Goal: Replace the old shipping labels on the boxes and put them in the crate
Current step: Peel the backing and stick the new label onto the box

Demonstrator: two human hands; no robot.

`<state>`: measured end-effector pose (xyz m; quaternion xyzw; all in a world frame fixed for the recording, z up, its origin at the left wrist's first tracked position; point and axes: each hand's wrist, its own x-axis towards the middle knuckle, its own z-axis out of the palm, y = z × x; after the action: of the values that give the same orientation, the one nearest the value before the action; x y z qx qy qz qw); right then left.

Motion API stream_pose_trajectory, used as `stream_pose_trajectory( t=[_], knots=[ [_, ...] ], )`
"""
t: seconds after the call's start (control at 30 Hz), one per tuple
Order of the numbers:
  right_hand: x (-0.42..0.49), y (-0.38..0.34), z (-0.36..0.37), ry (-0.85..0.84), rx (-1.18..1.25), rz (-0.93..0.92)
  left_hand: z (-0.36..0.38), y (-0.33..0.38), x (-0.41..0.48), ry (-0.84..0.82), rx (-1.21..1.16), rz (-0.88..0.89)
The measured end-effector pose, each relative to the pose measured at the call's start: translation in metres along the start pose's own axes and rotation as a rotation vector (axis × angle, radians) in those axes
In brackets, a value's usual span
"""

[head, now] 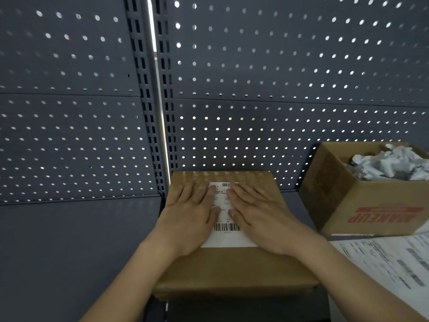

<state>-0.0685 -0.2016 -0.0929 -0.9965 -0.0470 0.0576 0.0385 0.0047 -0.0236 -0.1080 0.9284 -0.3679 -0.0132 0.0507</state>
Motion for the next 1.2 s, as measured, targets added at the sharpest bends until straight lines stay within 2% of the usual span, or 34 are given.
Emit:
stream_pose_trajectory(
  t=[0.1,0.23,0.33,0.7,0.83,1.0,1.13,1.2],
  knots=[
    [0.000,0.000,0.001,0.004,0.005,0.004,-0.001,0.002,0.000,-0.039,-0.008,-0.010],
    [0.003,0.003,-0.005,0.132,0.071,-0.004,-0.008,-0.002,0.009,0.032,-0.034,0.005],
    [0.013,0.005,-0.008,0.192,0.016,-0.006,-0.007,-0.005,0.018,0.065,-0.067,-0.001],
    [0.029,0.010,0.002,0.050,-0.023,0.000,0.001,-0.006,0.023,-0.037,-0.008,0.007],
    [0.026,0.007,-0.002,0.105,0.033,-0.004,-0.002,-0.008,0.022,-0.008,-0.031,0.017],
    [0.008,-0.004,-0.016,0.287,0.102,0.000,-0.010,-0.005,0.002,0.089,-0.055,0.015],
    [0.001,-0.011,-0.005,0.146,0.113,0.023,-0.008,-0.002,-0.012,0.009,-0.051,0.017],
    [-0.001,-0.013,0.002,0.131,0.062,0.013,-0.004,-0.001,-0.013,-0.005,-0.034,0.004]
  ],
)
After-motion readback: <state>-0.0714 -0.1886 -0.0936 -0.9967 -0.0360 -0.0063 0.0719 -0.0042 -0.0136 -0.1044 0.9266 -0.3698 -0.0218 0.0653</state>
